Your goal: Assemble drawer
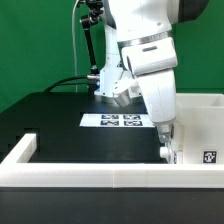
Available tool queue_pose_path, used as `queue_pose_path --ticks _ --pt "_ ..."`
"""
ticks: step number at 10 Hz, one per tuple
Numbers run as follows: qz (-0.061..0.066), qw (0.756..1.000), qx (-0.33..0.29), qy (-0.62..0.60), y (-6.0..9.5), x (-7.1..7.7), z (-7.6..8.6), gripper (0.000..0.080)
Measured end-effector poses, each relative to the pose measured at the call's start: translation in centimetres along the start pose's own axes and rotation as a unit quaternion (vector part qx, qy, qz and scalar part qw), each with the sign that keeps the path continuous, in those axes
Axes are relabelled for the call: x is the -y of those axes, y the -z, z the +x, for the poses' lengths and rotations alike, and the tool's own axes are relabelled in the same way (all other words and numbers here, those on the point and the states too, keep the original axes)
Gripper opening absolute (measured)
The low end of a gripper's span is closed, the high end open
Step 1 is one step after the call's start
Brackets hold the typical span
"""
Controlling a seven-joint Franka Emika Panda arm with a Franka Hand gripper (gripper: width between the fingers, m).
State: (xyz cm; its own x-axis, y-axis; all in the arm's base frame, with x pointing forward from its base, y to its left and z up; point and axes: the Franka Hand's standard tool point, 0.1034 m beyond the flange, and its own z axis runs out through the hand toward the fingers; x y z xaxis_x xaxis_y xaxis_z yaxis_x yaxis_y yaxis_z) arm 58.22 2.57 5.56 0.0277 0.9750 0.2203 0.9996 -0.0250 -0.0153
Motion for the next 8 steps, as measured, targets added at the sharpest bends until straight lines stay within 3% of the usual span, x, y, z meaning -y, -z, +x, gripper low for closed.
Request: queue_pose_path --ticks 2,3,6,8 --pt "0.016 1.0 0.005 -0.005 0.6 0.4 -3.6 0.0649" --pt "0.017 1.0 0.008 0.001 1.0 0.1 -4.5 0.0649" --pt "0.016 1.0 0.007 0.011 1.0 -0.1 -3.4 0.0649" --pt "0.017 1.0 0.007 0.01 0.9 -0.1 -3.5 0.0649"
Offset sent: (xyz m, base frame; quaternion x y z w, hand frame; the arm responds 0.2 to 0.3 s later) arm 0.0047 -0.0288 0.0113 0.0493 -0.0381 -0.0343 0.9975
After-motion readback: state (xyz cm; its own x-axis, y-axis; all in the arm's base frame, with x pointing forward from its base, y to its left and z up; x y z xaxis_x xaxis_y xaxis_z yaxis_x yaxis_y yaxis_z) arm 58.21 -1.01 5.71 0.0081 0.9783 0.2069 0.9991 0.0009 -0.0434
